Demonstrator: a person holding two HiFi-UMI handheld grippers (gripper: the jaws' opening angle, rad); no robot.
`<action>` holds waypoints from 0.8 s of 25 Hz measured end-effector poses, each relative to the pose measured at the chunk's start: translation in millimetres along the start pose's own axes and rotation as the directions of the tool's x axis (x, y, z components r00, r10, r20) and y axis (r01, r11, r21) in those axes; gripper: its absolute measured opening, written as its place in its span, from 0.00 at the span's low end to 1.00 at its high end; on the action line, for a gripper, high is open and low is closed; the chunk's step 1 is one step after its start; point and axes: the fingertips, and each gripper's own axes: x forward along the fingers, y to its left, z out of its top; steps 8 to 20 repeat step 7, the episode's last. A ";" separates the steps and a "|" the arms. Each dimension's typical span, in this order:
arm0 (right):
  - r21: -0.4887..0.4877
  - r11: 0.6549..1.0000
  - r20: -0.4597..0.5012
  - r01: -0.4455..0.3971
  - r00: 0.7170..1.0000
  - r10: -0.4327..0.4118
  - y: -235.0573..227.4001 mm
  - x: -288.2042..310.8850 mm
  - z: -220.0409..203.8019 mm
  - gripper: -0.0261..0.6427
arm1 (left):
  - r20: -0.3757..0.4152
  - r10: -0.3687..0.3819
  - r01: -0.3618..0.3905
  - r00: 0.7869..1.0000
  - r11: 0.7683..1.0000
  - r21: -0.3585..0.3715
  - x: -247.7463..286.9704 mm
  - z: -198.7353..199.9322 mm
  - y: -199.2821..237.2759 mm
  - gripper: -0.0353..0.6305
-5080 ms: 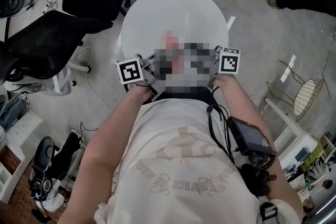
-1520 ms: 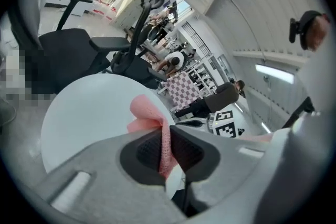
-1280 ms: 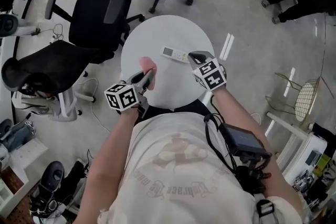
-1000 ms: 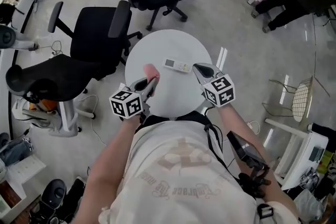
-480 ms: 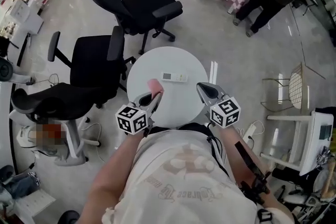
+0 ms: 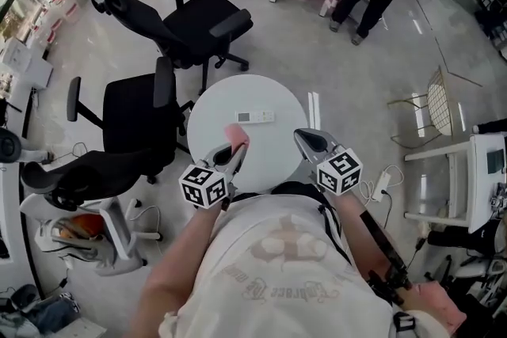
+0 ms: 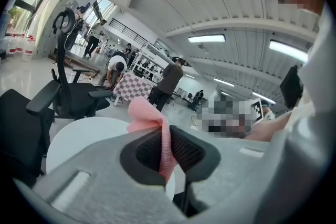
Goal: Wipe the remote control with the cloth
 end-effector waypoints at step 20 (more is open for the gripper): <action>-0.012 1.000 0.011 -0.004 1.000 0.004 9.8 0.8 -2.1 0.05 | -0.006 -0.006 0.006 1.000 1.000 0.019 -5.4 -4.6 -1.3 0.09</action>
